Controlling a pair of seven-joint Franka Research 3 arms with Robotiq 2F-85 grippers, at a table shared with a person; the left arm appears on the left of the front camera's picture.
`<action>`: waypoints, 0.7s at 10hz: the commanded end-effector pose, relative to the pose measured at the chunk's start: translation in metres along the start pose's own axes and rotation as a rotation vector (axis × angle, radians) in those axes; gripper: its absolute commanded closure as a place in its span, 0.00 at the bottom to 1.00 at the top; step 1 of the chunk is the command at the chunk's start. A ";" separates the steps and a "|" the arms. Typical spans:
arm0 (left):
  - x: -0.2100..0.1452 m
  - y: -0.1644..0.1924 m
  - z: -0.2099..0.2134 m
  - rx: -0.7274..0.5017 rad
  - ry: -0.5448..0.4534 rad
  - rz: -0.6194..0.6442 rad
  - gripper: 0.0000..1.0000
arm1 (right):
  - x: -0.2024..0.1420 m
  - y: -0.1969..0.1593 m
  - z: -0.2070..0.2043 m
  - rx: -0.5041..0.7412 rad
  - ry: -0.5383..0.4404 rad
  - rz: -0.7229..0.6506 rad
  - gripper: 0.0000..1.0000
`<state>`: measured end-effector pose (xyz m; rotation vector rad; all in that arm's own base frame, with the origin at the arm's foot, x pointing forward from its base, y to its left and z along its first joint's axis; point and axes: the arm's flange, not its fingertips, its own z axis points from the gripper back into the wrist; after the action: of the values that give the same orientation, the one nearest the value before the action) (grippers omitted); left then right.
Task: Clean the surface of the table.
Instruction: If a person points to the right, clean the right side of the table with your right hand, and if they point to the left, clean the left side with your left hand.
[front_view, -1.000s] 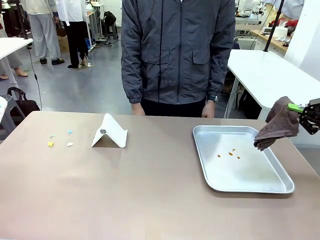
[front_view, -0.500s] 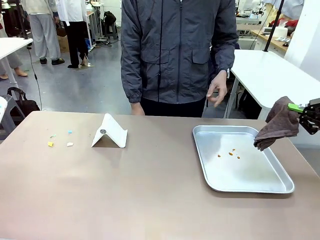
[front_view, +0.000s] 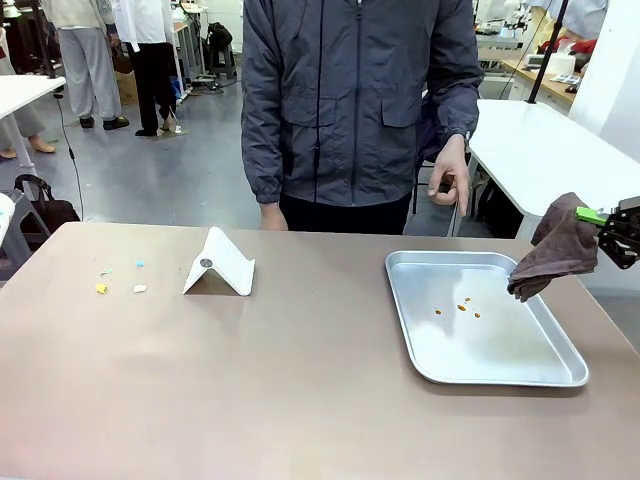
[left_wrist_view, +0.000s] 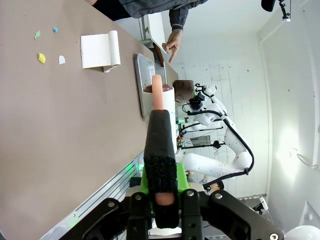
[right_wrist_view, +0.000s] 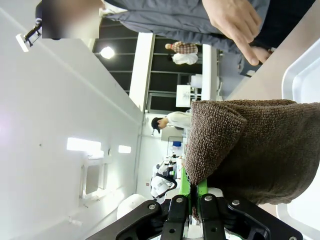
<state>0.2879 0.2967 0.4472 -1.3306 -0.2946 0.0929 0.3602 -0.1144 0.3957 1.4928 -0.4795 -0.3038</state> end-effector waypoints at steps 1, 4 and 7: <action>-0.004 -0.003 -0.004 0.003 -0.004 -0.005 1.00 | 0.000 0.005 -0.002 -0.005 0.002 -0.004 1.00; -0.004 -0.003 -0.004 0.003 -0.004 -0.005 1.00 | 0.005 0.001 -0.007 -0.077 0.046 0.032 0.95; -0.004 -0.003 -0.004 0.003 -0.004 -0.005 1.00 | 0.033 0.001 -0.033 -0.247 0.259 0.159 0.95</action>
<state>0.2878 0.2964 0.4470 -1.3308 -0.2948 0.0931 0.3856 -0.0977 0.4016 1.3132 -0.3511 -0.1343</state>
